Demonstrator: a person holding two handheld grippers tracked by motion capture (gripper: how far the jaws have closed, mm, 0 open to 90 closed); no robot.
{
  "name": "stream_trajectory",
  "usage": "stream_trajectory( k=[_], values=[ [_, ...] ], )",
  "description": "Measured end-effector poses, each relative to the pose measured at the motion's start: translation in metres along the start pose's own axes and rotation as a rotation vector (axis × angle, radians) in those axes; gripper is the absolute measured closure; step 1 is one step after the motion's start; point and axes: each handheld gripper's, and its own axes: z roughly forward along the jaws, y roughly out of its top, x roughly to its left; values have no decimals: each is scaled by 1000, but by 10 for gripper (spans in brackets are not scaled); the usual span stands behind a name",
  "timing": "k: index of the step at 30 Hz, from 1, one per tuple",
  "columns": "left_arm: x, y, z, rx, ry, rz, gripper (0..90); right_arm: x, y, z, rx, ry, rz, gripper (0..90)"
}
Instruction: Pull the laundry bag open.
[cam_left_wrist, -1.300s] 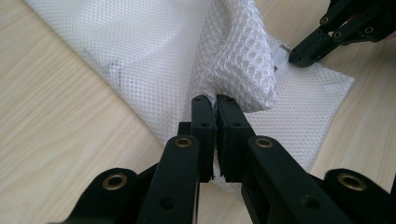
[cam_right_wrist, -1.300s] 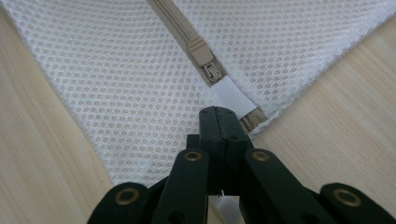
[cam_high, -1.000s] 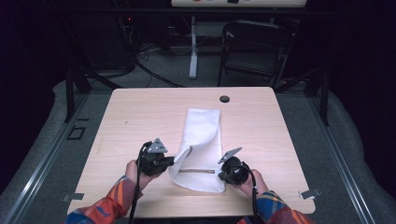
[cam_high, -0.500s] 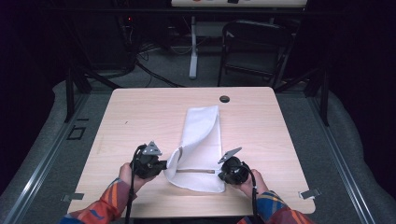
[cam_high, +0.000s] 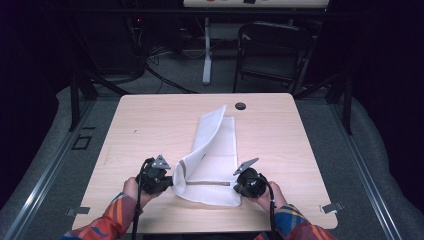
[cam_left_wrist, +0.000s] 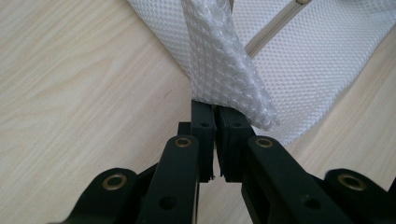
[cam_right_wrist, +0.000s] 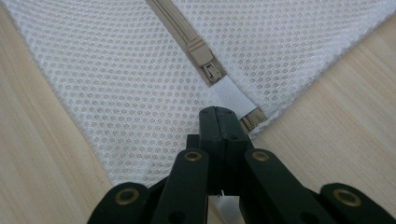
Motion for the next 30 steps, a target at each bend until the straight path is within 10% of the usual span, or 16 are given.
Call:
stream_trajectory(
  k=[30],
  values=[
    [3,-9,8,105,-26,-35,859,0,0,-2,25,-9,-15,900]
  ],
)
